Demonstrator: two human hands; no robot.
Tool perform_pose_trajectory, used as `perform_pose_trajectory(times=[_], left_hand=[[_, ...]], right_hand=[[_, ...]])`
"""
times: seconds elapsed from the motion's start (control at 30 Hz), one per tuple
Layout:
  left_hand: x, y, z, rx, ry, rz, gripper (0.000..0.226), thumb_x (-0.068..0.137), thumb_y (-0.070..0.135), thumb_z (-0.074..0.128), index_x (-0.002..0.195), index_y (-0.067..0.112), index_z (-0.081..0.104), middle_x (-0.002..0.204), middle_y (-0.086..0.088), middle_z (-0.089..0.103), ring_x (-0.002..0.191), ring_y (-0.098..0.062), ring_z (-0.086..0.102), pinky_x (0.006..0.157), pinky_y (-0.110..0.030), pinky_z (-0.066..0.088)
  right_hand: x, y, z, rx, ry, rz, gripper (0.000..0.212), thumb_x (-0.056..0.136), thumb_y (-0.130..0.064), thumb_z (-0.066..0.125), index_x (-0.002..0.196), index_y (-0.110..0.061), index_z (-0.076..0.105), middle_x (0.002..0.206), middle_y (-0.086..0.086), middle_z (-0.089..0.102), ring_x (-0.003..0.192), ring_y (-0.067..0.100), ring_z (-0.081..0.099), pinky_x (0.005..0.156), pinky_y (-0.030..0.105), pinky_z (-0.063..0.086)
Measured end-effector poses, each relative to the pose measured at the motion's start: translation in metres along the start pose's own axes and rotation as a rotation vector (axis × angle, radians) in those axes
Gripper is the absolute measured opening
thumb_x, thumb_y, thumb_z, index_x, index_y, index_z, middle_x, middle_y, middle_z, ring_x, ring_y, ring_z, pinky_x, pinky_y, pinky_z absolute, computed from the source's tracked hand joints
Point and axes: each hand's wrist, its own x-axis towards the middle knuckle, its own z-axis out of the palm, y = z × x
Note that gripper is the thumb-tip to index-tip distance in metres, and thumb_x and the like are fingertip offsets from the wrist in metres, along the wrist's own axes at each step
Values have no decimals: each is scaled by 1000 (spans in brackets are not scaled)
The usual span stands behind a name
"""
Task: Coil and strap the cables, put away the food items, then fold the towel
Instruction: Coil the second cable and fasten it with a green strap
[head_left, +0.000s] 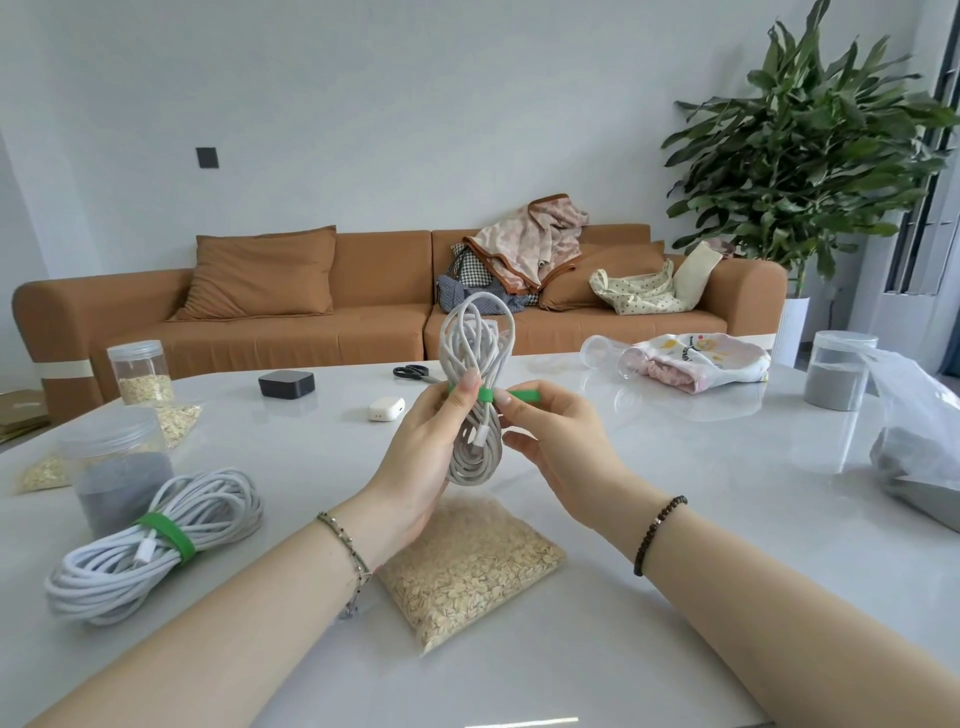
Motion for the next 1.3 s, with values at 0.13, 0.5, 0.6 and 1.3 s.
perform_pose_trajectory(times=[0.13, 0.5, 0.6, 1.3], left_hand=[[-1, 4, -3, 5, -42, -21, 50, 92, 47, 58, 124, 11, 68, 120, -6, 73, 117, -20, 66, 107, -41, 48], [3, -7, -8, 121, -32, 45, 35, 93, 40, 68, 111, 11, 72, 95, -19, 68, 88, -30, 67, 80, -41, 55], [1, -6, -6, 96, 3, 69, 28, 100, 27, 59, 115, 4, 67, 88, -12, 70, 74, -22, 69, 62, -27, 53], [0, -1, -2, 4, 70, 81, 41, 88, 31, 69, 121, 11, 56, 107, -7, 69, 99, -22, 67, 88, -44, 55]], right_hand=[[1, -1, -2, 6, -8, -9, 9, 91, -11, 71, 88, -6, 63, 79, 3, 69, 78, 13, 66, 77, 28, 52], [4, 2, -3, 41, 33, -2, 10, 88, -4, 74, 91, -2, 65, 87, 16, 68, 76, 23, 68, 78, 32, 57], [4, 2, -1, 64, 40, -16, 7, 92, -6, 69, 94, 0, 64, 80, 12, 67, 69, 18, 66, 70, 27, 57], [-1, -2, -2, -118, 62, 17, 31, 82, -36, 80, 95, -10, 70, 82, -3, 66, 69, 12, 57, 69, 30, 49]])
